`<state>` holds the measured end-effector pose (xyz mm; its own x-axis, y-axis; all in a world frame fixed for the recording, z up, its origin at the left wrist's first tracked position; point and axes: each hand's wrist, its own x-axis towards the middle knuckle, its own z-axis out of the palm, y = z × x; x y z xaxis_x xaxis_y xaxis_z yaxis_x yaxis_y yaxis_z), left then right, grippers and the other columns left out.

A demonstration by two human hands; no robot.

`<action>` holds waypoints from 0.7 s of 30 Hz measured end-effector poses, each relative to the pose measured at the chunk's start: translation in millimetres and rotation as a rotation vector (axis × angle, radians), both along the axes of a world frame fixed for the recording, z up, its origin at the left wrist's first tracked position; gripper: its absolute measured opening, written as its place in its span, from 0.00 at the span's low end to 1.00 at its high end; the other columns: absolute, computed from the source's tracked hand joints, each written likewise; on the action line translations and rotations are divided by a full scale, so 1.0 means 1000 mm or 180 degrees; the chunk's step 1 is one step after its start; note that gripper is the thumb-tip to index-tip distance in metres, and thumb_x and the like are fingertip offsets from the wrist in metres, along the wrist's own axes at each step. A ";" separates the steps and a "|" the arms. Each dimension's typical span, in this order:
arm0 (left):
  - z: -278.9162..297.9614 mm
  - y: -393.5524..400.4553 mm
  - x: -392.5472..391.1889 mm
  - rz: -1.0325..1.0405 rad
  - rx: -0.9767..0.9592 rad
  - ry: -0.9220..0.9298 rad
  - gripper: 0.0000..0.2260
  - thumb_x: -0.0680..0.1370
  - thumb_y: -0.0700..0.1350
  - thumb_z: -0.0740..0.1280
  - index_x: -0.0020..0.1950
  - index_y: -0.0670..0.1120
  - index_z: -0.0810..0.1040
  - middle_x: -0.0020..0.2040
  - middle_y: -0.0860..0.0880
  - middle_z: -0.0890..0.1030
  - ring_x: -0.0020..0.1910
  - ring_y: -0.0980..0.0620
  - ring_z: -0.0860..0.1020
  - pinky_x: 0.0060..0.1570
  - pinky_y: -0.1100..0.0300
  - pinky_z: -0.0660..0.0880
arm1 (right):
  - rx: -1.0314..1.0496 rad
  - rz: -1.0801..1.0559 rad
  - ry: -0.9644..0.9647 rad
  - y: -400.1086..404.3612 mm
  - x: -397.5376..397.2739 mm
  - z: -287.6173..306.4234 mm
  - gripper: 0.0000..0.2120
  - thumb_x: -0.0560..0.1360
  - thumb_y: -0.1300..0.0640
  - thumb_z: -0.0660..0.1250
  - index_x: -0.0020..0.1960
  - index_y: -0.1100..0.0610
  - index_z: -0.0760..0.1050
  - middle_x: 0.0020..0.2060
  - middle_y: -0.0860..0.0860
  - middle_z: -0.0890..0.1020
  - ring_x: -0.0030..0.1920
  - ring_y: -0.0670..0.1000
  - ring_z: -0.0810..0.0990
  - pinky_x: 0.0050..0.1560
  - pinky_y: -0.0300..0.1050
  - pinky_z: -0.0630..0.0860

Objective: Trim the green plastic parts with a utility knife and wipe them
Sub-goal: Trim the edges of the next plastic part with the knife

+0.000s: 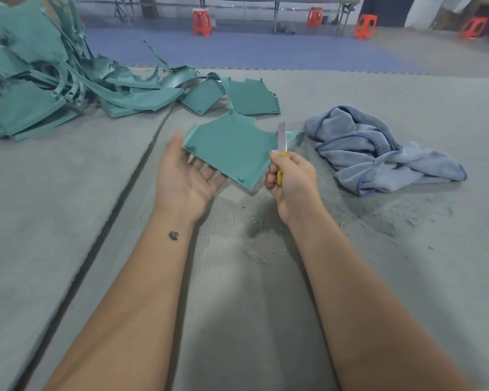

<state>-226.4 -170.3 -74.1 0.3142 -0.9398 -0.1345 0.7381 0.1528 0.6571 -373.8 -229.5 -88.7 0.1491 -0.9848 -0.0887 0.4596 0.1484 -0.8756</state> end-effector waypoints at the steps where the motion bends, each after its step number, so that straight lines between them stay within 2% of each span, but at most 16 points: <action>1: 0.000 0.000 -0.006 -0.0251 0.0061 -0.0095 0.17 0.79 0.56 0.61 0.60 0.46 0.76 0.52 0.45 0.82 0.54 0.44 0.81 0.49 0.46 0.80 | 0.0014 -0.0014 -0.0059 0.000 0.000 0.000 0.08 0.78 0.64 0.64 0.40 0.58 0.71 0.26 0.49 0.71 0.24 0.44 0.67 0.27 0.35 0.67; 4: -0.004 -0.001 -0.022 -0.0763 0.0224 -0.0643 0.11 0.79 0.45 0.63 0.61 0.45 0.76 0.54 0.43 0.83 0.51 0.43 0.82 0.49 0.47 0.81 | -0.0043 0.0043 -0.0083 0.000 0.003 0.001 0.09 0.80 0.62 0.63 0.41 0.57 0.71 0.26 0.48 0.70 0.25 0.45 0.65 0.27 0.36 0.65; 7: -0.009 -0.006 -0.030 -0.0323 0.0333 -0.0893 0.08 0.79 0.36 0.63 0.56 0.45 0.77 0.45 0.46 0.85 0.41 0.50 0.83 0.41 0.54 0.82 | -0.0045 0.0151 0.0185 0.002 0.007 0.001 0.11 0.81 0.55 0.60 0.42 0.57 0.72 0.25 0.48 0.71 0.24 0.46 0.65 0.28 0.38 0.64; 10: -0.009 -0.010 -0.022 -0.0027 0.0330 -0.0403 0.07 0.79 0.34 0.64 0.54 0.43 0.77 0.40 0.48 0.85 0.36 0.53 0.84 0.33 0.61 0.80 | -0.0471 0.0301 0.0745 0.005 0.007 -0.001 0.11 0.82 0.55 0.59 0.44 0.56 0.74 0.28 0.48 0.75 0.26 0.45 0.70 0.31 0.39 0.67; 13: -0.010 -0.010 -0.015 0.0073 0.0261 0.0119 0.04 0.79 0.34 0.64 0.51 0.40 0.77 0.39 0.45 0.85 0.36 0.51 0.84 0.34 0.60 0.80 | -0.1176 0.0649 0.1187 0.010 0.007 -0.004 0.11 0.81 0.59 0.60 0.42 0.55 0.75 0.32 0.47 0.78 0.28 0.44 0.73 0.34 0.37 0.70; 17: -0.007 -0.011 -0.015 0.0143 0.0261 0.0327 0.05 0.80 0.34 0.61 0.48 0.36 0.76 0.37 0.42 0.84 0.34 0.49 0.84 0.33 0.59 0.81 | -0.1335 0.1259 0.1386 0.016 0.008 -0.005 0.13 0.82 0.59 0.58 0.40 0.57 0.74 0.23 0.49 0.70 0.23 0.45 0.65 0.25 0.36 0.63; 21: -0.008 -0.012 -0.016 0.0197 0.0348 0.0315 0.04 0.79 0.32 0.62 0.49 0.35 0.76 0.43 0.39 0.82 0.37 0.47 0.83 0.37 0.57 0.82 | -0.1302 0.1246 0.1366 0.017 0.008 -0.007 0.16 0.81 0.56 0.60 0.35 0.58 0.73 0.20 0.48 0.66 0.21 0.44 0.61 0.23 0.34 0.59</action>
